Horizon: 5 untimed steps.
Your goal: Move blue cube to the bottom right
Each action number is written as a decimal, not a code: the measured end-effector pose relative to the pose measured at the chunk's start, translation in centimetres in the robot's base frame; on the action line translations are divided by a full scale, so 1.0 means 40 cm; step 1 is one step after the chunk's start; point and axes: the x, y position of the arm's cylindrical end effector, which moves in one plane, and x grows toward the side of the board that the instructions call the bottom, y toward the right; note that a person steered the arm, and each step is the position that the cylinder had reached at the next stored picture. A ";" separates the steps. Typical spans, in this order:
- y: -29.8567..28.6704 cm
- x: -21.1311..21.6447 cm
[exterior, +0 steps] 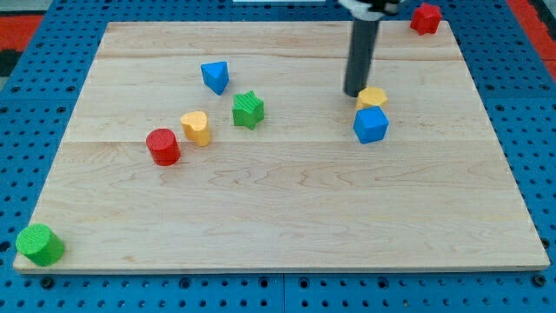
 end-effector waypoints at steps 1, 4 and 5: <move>0.061 0.000; -0.076 0.014; -0.040 0.071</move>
